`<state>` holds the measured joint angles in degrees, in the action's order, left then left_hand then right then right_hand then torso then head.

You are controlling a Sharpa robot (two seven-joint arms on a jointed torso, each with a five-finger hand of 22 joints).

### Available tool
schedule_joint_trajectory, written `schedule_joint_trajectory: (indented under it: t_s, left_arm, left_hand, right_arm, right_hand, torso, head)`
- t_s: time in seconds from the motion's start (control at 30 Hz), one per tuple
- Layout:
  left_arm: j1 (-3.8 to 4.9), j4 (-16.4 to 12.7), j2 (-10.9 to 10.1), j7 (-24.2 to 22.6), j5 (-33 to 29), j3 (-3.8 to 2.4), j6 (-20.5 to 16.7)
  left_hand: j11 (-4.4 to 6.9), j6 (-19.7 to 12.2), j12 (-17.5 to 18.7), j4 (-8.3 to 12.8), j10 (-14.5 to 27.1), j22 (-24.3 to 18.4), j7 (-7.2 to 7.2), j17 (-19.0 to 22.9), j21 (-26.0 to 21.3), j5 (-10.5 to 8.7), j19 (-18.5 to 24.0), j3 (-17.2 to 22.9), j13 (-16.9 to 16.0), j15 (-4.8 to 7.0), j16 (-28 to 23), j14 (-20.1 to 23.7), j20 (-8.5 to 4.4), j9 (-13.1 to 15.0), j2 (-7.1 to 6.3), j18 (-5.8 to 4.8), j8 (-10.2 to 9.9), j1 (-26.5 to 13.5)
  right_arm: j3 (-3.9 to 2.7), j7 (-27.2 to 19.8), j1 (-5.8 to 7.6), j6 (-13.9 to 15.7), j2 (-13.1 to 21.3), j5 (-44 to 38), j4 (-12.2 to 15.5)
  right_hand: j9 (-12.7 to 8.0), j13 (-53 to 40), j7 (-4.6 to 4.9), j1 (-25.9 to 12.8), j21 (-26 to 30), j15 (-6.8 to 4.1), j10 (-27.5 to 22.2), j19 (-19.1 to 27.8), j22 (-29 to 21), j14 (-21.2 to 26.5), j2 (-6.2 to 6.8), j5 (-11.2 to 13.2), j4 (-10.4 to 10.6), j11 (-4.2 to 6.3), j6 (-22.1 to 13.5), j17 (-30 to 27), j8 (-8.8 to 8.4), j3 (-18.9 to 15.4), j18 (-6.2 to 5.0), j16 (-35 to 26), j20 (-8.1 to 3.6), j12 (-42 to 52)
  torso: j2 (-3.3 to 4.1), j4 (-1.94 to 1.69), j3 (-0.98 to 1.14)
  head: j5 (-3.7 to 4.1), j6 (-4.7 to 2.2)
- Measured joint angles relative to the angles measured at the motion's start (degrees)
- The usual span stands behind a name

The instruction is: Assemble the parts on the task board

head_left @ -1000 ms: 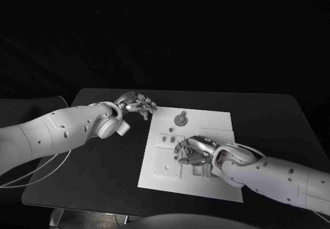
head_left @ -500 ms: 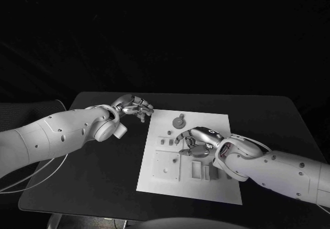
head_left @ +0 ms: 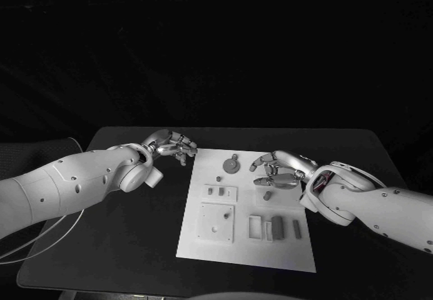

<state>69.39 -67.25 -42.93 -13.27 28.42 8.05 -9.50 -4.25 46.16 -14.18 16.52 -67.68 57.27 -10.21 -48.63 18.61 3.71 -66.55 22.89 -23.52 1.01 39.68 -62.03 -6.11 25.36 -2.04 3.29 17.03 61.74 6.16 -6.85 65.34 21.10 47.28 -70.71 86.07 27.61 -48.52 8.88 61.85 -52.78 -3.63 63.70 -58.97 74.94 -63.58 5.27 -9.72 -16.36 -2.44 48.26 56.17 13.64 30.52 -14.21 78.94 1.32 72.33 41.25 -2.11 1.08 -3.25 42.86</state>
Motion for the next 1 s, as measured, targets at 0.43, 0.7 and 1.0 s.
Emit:
schedule_joint_trajectory:
  t_s: [0.43, 0.7, 1.0]
  left_arm:
    - [0.0, 0.1, 0.0, 0.0, 0.0, -0.01, 0.0]
    - [-0.01, 0.2, -0.1, 0.0, 0.0, -0.01, 0.0]
    - [-0.01, 0.3, -0.1, -0.1, 0.0, 0.0, 0.0]
  left_hand:
    - [0.0, 0.0, 0.0, 0.0, 0.0, 0.0, 0.0, -0.1, 0.0, 0.0, 0.1, 0.0, 0.0, 0.0, 0.0, 0.0, 0.09, 0.0, 0.23, 0.0, 0.0, 0.2]
    - [0.0, 0.0, 0.0, 0.0, 0.0, 0.0, 0.01, -0.1, 0.0, 0.0, 0.1, 0.0, -0.1, 0.0, 0.0, 0.0, 0.09, 0.0, 0.23, 0.0, 0.0, 0.2]
    - [0.01, 0.0, 0.0, 0.0, 0.0, 0.1, 0.01, -0.1, 0.0, 0.0, 0.1, 0.0, -0.1, 0.0, 0.0, 0.0, 0.09, 0.0, 0.23, 0.01, 0.0, 0.2]
  right_arm:
    - [0.28, 0.2, -0.75, -1.3, 4.5, 1.0, -2.0]
    - [0.41, 0.2, -3.09, -1.5, 4.7, -0.3, -2.9]
    - [0.52, 0.3, -4.54, -1.5, 3.3, -2.2, -4.4]
  right_hand:
    - [-0.3, 0.3, 0.06, -1.3, 0.0, 0.08, 0.1, 0.0, 0.0, -0.1, 1.31, 0.4, 0.0, 0.09, 0.0, -0.1, 0.29, 0.0, 0.01, 0.0, 0.01, 0.0]
    - [-0.9, 0.4, 0.35, -2.3, 0.0, 0.23, -0.4, 0.0, 0.0, 0.1, 3.03, 1.1, 0.2, -0.42, -1.2, -0.1, -0.57, -0.2, 0.0, 0.0, 0.03, 0.0]
    - [-1.2, 0.5, 0.63, -2.7, 0.0, 0.72, -0.8, 0.1, 0.0, 0.1, 3.48, -0.9, -0.2, -0.75, -2.1, -0.1, -0.88, -1.9, 0.0, 0.0, 0.12, 0.0]
  torso:
    - [0.04, -0.03, 0.07]
    - [0.04, -0.04, 0.08]
    - [0.05, -0.12, 0.08]
  head:
    - [0.77, -0.4]
    - [1.16, -0.36]
    - [1.36, -0.23]
